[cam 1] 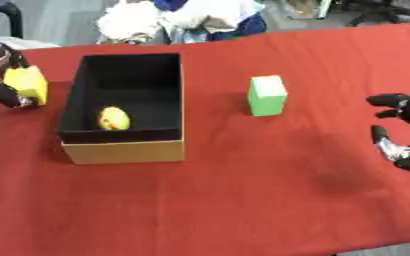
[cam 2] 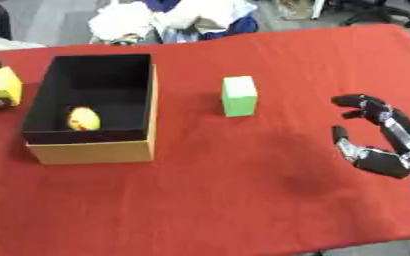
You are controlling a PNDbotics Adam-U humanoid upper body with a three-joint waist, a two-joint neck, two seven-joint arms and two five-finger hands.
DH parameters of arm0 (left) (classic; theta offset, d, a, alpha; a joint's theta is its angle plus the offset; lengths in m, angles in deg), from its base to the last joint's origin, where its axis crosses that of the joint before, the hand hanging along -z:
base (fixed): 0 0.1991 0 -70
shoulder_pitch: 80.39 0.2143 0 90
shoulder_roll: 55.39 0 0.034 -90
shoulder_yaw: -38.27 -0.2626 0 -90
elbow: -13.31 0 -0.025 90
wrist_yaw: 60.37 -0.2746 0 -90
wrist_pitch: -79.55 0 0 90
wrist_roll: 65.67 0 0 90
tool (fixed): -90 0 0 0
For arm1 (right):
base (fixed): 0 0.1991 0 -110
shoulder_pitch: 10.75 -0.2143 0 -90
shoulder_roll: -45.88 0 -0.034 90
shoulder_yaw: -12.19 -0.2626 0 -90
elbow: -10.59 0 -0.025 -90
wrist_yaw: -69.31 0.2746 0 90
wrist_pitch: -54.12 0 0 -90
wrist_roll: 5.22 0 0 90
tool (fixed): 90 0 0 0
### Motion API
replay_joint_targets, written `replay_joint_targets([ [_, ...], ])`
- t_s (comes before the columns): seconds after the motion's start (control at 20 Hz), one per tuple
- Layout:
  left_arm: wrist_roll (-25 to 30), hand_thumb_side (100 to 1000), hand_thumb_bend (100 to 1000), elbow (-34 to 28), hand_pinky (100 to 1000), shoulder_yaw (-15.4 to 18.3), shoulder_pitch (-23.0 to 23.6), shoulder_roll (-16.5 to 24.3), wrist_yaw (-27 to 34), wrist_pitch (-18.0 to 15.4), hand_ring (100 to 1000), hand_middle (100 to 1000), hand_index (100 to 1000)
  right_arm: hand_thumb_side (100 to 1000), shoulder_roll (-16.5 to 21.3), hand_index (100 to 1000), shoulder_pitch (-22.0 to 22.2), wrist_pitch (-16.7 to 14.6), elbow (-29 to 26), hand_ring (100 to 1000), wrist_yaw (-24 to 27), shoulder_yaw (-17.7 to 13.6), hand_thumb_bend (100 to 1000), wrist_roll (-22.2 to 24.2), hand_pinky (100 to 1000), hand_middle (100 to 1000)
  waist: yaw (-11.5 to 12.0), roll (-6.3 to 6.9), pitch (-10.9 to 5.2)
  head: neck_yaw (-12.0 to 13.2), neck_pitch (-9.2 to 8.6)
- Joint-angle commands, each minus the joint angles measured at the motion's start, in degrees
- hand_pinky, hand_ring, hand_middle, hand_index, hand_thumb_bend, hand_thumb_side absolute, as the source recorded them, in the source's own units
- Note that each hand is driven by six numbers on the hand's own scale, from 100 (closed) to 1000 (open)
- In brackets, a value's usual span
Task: Pick up objects on the table and place them in the box.
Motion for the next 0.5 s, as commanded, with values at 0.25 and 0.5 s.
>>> replay_joint_targets([
  [0.25, 1.0, 100, 500, -9.3, 586, -2.2, -0.6, 1.9, 6.1, -2.2, 485, 457, 602, 358, 1.0, 890, 0.3, 0.1, -0.3, 884, 0.2, -0.7, 100, 0.2, 789, 825, 1.0, -0.15, -2.75, -0.1, 0.73],
  [0.5, 3.5, 100, 523, -17.4, 588, -5.8, -0.6, 1.4, 10.4, -5.3, 487, 460, 605, 347, 0.8, 891, 0.5, 0.1, -0.2, 885, 0.3, -0.6, 100, 0.3, 790, 825, 1.6, -0.48, -3.95, 0.3, 0.59],
])
